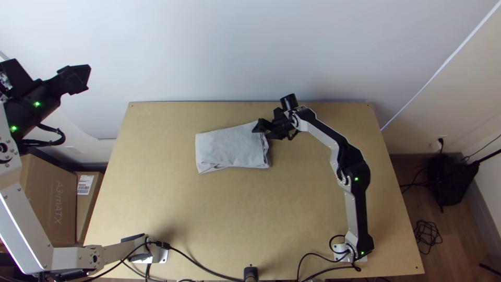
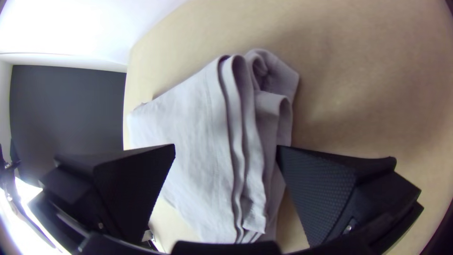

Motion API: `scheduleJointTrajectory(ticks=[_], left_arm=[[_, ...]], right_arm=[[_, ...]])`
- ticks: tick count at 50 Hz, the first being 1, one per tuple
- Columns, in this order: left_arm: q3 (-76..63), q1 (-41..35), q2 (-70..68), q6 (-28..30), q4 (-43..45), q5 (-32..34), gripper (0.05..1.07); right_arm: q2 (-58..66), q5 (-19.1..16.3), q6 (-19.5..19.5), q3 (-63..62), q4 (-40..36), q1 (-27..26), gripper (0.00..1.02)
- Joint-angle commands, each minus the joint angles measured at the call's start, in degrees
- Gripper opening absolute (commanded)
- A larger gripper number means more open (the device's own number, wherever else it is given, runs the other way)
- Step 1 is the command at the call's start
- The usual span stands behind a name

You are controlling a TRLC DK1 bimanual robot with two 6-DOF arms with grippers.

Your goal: Fold the t-shirt

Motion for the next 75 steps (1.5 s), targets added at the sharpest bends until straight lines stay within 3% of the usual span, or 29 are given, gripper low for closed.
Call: scheduleJointTrajectory(ticks=[1, 4, 7, 9, 11, 17, 25, 36, 65, 73, 75], left_arm=[[1.2, 1.9, -0.7, 0.7, -0.2, 0.3, 1.02], [1.3, 2.6, -0.7, 0.8, 0.0, 0.3, 1.02], [1.3, 3.2, -0.7, 1.2, 0.2, 0.3, 1.02], [1.3, 3.3, -0.6, 1.3, 0.2, 0.3, 1.02], [1.3, 3.3, -0.6, 1.5, 0.3, 0.3, 1.02], [1.3, 3.8, -0.5, 1.8, 0.5, 0.3, 1.02], [1.3, 4.0, 0.1, 2.3, 0.8, 0.3, 1.02], [0.8, 4.5, 0.9, 2.2, 1.7, 0.4, 1.02], [0.5, 4.8, 1.2, 2.3, 3.4, 2.2, 1.02], [0.1, 4.7, 1.3, 2.3, 3.4, 3.1, 1.02], [0.1, 4.6, 1.3, 2.3, 3.4, 3.5, 1.02]], right_arm=[[4.5, -2.4, -0.7, 4.5, -2.7, 1.3, 0.95], [6.2, -3.7, -0.9, 6.4, -4.4, 1.5, 0.76], [7.4, -3.7, -1.9, 8.0, -4.9, 1.5, 0.34], [8.2, -3.8, -1.9, 9.1, -4.9, 1.4, 0.13], [9.1, -3.8, -1.8, 10.2, -5.1, 1.1, 0.06], [10.0, -3.7, -2.1, 10.7, -5.8, -0.1, 0.02], [8.9, -3.7, -6.2, 10.0, -11.4, -2.7, 0.02], [3.1, -3.0, -7.7, 3.1, -10.5, -9.5, 0.02], [-2.2, -1.6, -7.9, 0.2, -10.1, -44.1, 0.02], [-2.4, -1.6, -8.0, -0.7, -10.1, -51.0, 0.02], [-2.5, -1.6, -8.0, -1.0, -10.1, -52.3, 0.06]])
